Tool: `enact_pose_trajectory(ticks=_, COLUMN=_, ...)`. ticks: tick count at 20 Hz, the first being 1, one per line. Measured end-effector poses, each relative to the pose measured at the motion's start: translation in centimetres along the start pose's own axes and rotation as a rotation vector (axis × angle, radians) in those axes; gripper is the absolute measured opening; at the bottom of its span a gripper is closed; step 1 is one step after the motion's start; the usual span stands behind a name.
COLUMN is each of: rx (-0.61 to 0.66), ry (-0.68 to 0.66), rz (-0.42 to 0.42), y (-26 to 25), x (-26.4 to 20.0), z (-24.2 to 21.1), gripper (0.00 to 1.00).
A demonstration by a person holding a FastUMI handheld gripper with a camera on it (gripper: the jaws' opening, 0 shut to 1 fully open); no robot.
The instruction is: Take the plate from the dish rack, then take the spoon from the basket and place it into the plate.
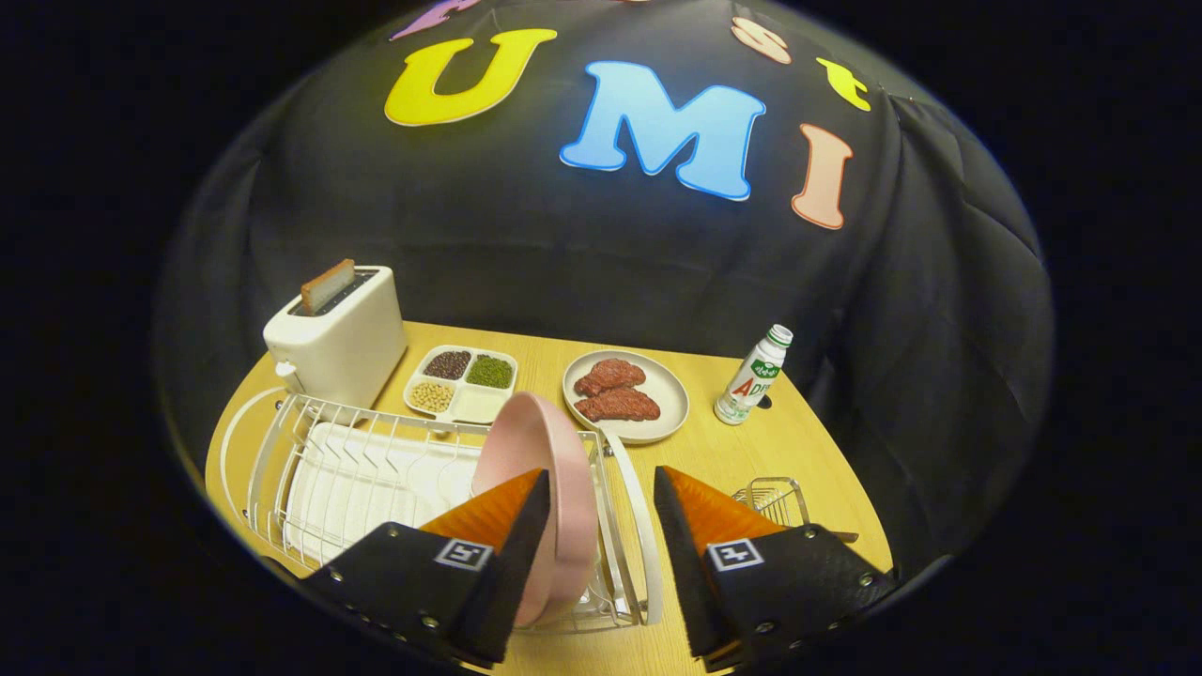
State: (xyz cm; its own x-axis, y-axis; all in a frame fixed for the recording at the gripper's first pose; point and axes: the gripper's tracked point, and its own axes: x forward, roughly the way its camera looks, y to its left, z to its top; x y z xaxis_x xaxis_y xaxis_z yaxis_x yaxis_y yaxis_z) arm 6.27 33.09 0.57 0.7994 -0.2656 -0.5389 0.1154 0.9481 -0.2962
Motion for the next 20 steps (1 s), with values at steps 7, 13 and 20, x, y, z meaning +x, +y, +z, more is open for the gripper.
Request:
enact_pose_trajectory(ticks=7, rx=-0.126, ry=0.003, rz=-0.055, y=1.7, x=-0.4, z=0.9, gripper=0.14)
enact_pose_trajectory(ticks=13, rx=-0.154, ry=-0.004, rz=-0.110, y=1.9, x=-1.5, z=2.6, gripper=0.07)
enact_pose_trajectory(ticks=20, rx=-0.183, ry=-0.084, rz=-0.143, y=0.2, x=-3.8, z=6.3, gripper=0.07)
